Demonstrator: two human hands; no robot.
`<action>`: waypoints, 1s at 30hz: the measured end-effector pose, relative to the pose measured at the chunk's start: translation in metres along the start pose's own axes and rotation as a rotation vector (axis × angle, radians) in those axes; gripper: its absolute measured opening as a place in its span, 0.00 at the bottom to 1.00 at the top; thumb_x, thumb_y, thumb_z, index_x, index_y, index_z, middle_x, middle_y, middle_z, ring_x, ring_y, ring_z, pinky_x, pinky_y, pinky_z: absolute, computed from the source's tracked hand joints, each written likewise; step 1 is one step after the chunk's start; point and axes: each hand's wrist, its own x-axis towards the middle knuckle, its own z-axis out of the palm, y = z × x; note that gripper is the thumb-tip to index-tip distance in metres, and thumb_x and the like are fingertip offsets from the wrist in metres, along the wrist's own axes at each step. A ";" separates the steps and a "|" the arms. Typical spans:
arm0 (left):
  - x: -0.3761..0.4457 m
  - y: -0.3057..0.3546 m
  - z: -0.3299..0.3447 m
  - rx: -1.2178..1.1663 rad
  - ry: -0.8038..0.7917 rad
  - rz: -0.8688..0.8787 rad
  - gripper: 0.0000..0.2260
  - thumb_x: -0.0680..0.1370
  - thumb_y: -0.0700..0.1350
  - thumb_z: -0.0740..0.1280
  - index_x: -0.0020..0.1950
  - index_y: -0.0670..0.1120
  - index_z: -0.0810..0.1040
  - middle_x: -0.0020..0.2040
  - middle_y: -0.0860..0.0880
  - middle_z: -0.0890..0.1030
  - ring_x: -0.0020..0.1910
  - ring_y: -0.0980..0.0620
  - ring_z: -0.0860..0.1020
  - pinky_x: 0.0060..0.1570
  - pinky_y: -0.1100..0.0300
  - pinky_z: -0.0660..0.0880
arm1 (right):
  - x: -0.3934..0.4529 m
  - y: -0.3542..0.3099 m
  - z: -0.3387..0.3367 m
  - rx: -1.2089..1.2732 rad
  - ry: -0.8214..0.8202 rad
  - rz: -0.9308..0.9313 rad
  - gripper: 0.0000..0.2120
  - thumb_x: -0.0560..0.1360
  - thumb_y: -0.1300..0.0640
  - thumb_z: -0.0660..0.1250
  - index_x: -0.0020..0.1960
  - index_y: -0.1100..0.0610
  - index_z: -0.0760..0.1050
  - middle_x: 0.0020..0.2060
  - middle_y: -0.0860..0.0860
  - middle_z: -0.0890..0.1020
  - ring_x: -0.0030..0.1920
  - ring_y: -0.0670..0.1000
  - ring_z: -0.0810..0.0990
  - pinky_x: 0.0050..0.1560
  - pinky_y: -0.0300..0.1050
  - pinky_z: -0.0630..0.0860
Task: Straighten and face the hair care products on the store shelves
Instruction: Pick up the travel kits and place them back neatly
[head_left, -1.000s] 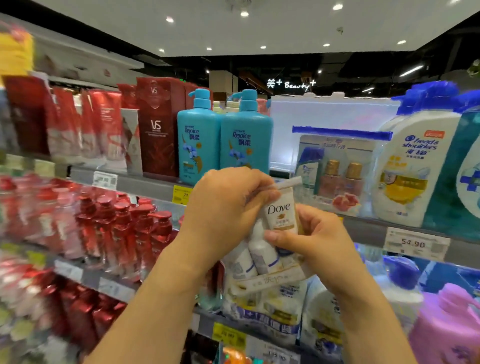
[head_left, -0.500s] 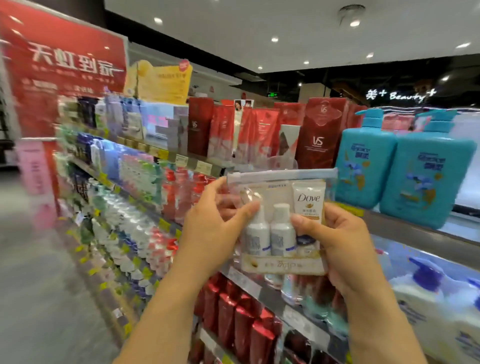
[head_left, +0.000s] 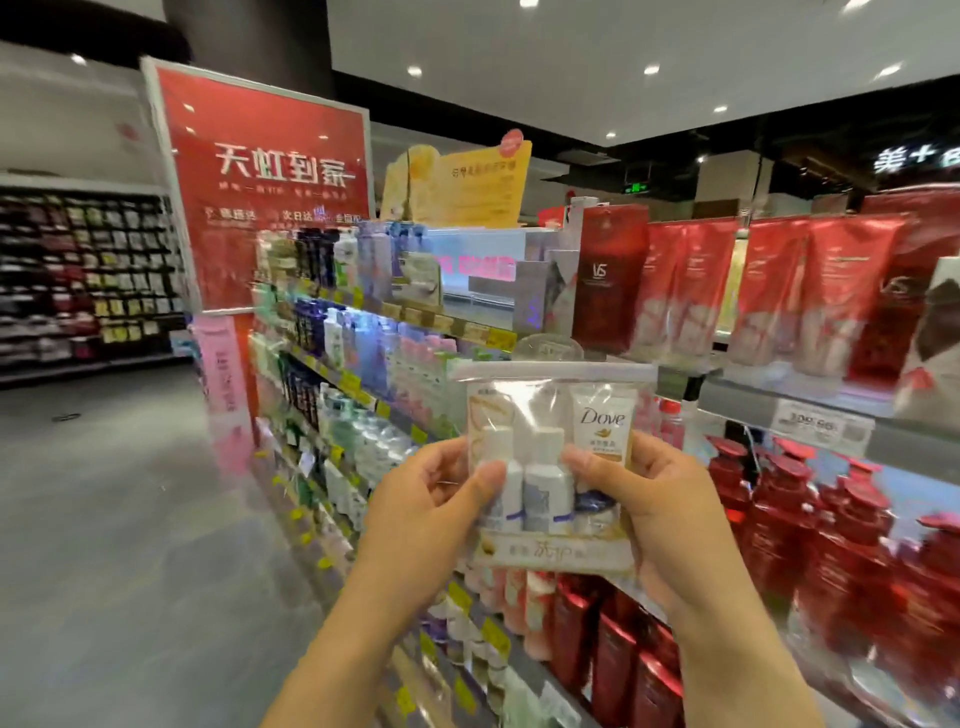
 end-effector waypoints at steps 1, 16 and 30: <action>0.010 -0.009 -0.007 -0.014 0.018 -0.003 0.11 0.68 0.62 0.70 0.49 0.63 0.82 0.46 0.62 0.85 0.44 0.63 0.83 0.38 0.71 0.76 | 0.012 0.007 0.008 -0.013 -0.015 0.003 0.16 0.67 0.54 0.80 0.54 0.54 0.85 0.50 0.58 0.87 0.50 0.62 0.87 0.56 0.69 0.79; 0.257 -0.123 -0.069 0.175 0.120 0.102 0.12 0.71 0.65 0.66 0.53 0.69 0.79 0.47 0.54 0.85 0.48 0.53 0.83 0.48 0.53 0.81 | 0.268 0.106 0.073 -0.133 -0.052 -0.056 0.10 0.72 0.41 0.73 0.45 0.47 0.86 0.41 0.51 0.87 0.39 0.51 0.85 0.40 0.48 0.80; 0.494 -0.248 -0.121 0.100 0.125 0.190 0.25 0.72 0.65 0.66 0.66 0.55 0.77 0.48 0.71 0.80 0.48 0.67 0.81 0.49 0.63 0.80 | 0.495 0.163 0.135 0.041 0.296 -0.294 0.08 0.75 0.63 0.72 0.54 0.56 0.82 0.46 0.53 0.88 0.45 0.53 0.88 0.39 0.53 0.84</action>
